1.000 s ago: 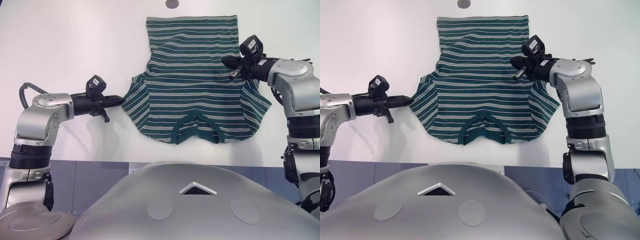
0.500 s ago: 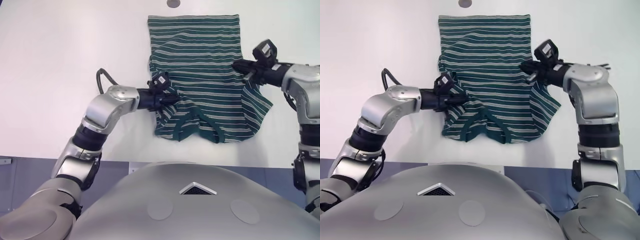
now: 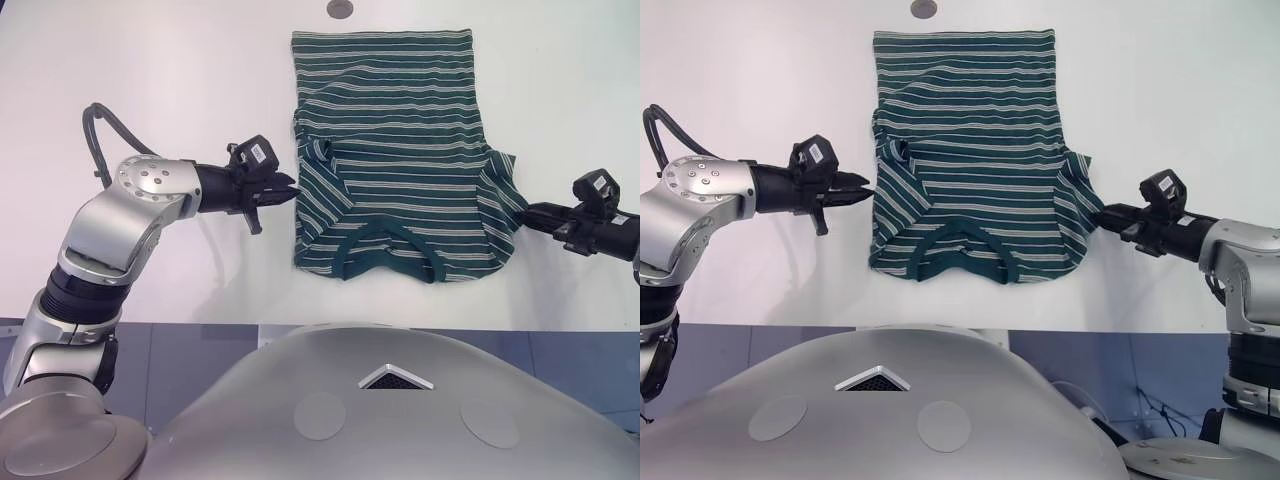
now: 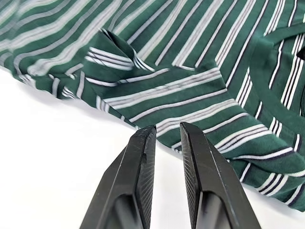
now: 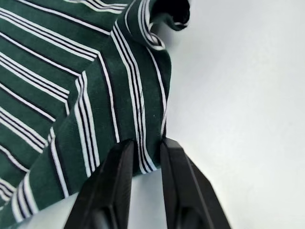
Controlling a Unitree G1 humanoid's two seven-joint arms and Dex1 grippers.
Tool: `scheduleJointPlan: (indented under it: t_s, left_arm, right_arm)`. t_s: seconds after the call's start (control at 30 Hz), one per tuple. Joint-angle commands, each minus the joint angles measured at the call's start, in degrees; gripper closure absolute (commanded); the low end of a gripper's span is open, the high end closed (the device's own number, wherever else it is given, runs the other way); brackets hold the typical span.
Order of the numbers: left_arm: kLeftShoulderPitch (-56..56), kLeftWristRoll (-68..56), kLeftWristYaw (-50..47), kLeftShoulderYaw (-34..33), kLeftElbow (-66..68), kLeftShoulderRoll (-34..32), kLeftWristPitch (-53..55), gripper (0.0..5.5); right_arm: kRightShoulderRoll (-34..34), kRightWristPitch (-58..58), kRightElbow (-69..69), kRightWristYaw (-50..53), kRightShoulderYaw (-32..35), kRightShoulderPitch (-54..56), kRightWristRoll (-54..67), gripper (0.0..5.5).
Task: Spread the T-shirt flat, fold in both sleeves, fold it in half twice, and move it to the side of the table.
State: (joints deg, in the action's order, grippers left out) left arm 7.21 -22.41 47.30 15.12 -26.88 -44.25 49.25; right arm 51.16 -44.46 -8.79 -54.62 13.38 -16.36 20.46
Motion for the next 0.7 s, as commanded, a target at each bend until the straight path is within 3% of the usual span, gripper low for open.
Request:
scheduleJointPlan:
  t_s: [0.03, 0.17, 0.27, 0.47, 0.53, 0.6, 0.7]
  left_arm:
    - [-0.3, -0.5, 1.1, -1.3, 0.2, -0.7, -1.3, 4.59]
    - [-1.6, -0.4, 0.9, -1.2, 0.6, 0.3, -2.0, 4.59]
    - [-1.1, 0.1, 0.4, -0.1, 1.5, 1.7, -2.4, 4.59]
    - [1.1, 3.2, -0.7, 2.4, 4.4, 4.9, -6.3, 4.59]
    - [0.6, 4.4, -2.2, 1.5, 5.2, 6.1, -9.4, 4.59]
    - [-1.6, 9.2, -3.3, 2.2, 5.5, 4.9, -17.6, 4.39]
    - [-7.9, 14.6, 1.0, 2.9, 4.7, -1.1, -32.0, 3.83]
  right_arm:
    - [0.4, 0.4, 0.4, 0.4, -1.7, -1.3, -0.7, 5.35]
    - [3.6, -1.8, -7.8, -1.9, 0.1, 2.1, 2.7, 5.46]
    - [6.4, -4.5, -16.0, -4.2, -2.0, 5.4, 5.5, 5.46]
    - [2.0, -4.0, -16.2, 0.2, -22.1, 12.9, -0.8, 5.46]
    - [1.3, -2.5, -14.3, 2.0, -25.5, 14.2, -4.1, 5.08]
    - [1.8, -0.4, -15.1, 1.9, -23.4, 14.6, -3.9, 4.61]
    - [6.4, 6.7, -18.9, -4.2, -14.1, 12.1, 0.1, 4.0]
